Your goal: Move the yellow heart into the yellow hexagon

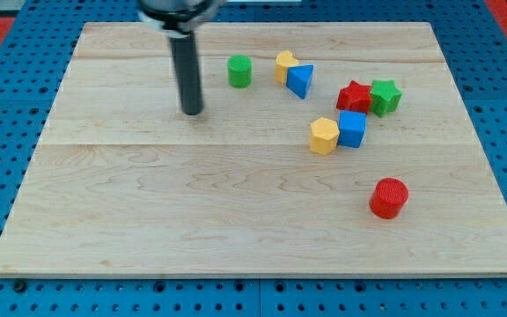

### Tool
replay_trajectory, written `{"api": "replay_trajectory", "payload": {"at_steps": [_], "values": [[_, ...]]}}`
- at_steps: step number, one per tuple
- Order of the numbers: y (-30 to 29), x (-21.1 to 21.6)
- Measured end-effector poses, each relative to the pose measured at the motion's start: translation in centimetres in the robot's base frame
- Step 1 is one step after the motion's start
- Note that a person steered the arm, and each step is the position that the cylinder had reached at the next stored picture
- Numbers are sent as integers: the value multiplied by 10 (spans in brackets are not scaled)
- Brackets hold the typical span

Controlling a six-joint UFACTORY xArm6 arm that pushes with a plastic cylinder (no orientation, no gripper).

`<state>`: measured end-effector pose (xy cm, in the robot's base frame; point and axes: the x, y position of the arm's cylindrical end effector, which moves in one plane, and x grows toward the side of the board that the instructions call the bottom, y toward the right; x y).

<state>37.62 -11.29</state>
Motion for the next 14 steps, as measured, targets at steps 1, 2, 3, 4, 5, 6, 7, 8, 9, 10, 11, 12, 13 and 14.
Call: {"api": "replay_trajectory", "payload": {"at_steps": [1, 2, 3, 4, 5, 6, 7, 8, 9, 10, 11, 12, 13, 14], "values": [[-53, -51], [-78, -99], [-15, -136], [32, -105], [100, -82], [121, -79], [120, -101], [139, -100], [148, -59], [152, -48], [118, -94], [148, -109], [182, -79], [190, -36]]}}
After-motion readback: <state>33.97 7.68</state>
